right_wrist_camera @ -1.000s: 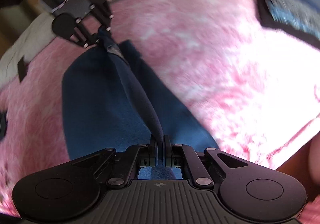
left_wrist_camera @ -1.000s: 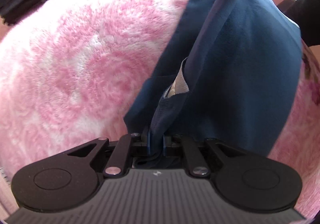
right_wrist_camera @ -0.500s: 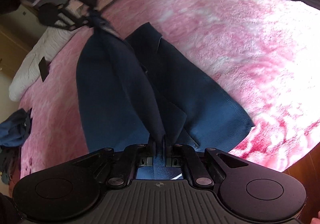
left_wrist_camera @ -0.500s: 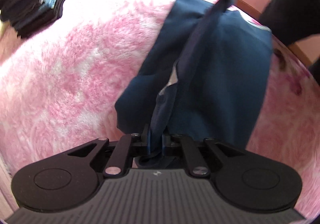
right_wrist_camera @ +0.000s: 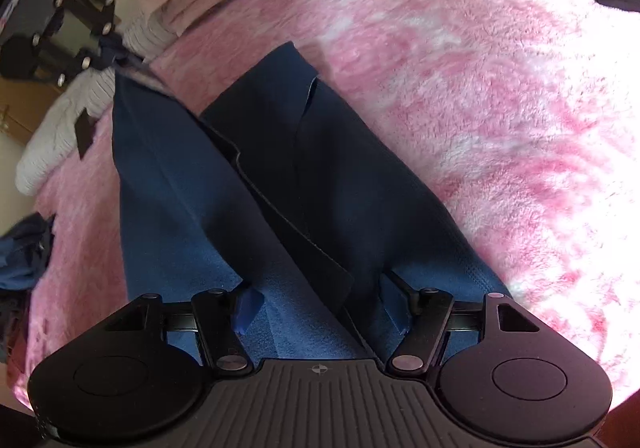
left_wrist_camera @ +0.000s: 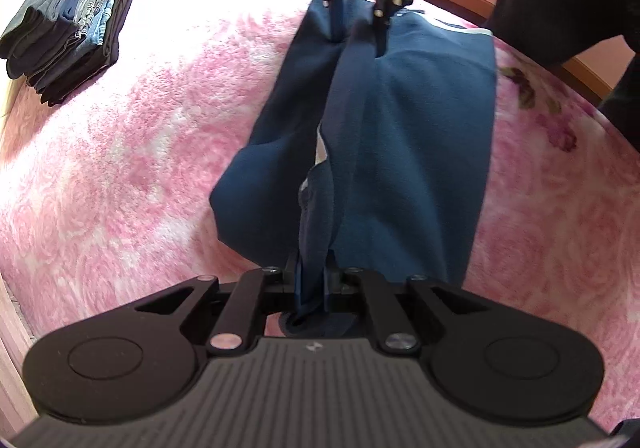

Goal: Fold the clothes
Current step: 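Fold the vest over with the right gripper while the left gripper holds its edge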

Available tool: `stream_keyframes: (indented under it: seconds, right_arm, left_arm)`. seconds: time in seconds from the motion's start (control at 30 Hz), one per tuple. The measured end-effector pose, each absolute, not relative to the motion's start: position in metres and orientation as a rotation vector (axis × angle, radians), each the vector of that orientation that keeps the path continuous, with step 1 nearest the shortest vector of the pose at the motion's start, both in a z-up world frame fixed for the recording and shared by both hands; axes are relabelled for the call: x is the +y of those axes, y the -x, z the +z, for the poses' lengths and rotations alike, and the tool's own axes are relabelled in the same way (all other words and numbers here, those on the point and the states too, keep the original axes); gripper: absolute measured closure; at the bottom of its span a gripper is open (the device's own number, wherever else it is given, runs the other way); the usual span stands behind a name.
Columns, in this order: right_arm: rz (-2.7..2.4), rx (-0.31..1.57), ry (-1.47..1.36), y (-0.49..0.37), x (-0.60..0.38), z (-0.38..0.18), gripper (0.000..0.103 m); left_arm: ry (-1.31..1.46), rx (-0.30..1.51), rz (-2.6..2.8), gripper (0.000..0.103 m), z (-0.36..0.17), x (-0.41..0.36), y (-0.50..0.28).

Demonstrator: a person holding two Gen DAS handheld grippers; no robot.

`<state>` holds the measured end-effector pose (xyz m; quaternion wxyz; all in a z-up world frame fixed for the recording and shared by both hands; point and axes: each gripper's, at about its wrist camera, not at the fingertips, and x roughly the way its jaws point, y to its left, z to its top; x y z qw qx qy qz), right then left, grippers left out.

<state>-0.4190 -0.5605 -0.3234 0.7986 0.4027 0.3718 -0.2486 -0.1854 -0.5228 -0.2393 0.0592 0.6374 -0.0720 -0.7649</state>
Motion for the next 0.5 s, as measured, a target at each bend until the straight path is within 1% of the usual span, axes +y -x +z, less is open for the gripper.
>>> stream_keyframes:
  seconds: [0.23, 0.27, 0.33, 0.37, 0.4, 0.43, 0.5]
  right_arm:
    - [-0.408, 0.833, -0.701, 0.402, -0.556, -0.320, 0.037]
    - [-0.402, 0.834, -0.716, 0.400, -0.560, -0.324, 0.040]
    - [-0.393, 0.822, -0.763, 0.400, -0.568, -0.328, 0.065]
    - [-0.390, 0.809, -0.795, 0.403, -0.571, -0.328, 0.071]
    - [-0.387, 0.796, -0.826, 0.405, -0.574, -0.328, 0.081]
    - [-0.394, 0.793, -0.828, 0.407, -0.573, -0.324, 0.088]
    - [-0.419, 0.788, -0.817, 0.411, -0.569, -0.313, 0.094]
  left_arm:
    - [-1.937, -0.197, -2.312, 0.097, -0.233, -0.508, 0.177]
    - [-1.940, -0.192, -2.309, 0.097, -0.233, -0.507, 0.177]
    - [-1.943, -0.188, -2.307, 0.097, -0.233, -0.507, 0.177]
    - [-1.944, -0.187, -2.307, 0.096, -0.233, -0.507, 0.178]
    - [-1.937, -0.188, -2.306, 0.096, -0.232, -0.511, 0.179]
    - [-1.931, -0.190, -2.306, 0.096, -0.232, -0.515, 0.181]
    - [-1.919, -0.194, -2.306, 0.096, -0.230, -0.523, 0.184]
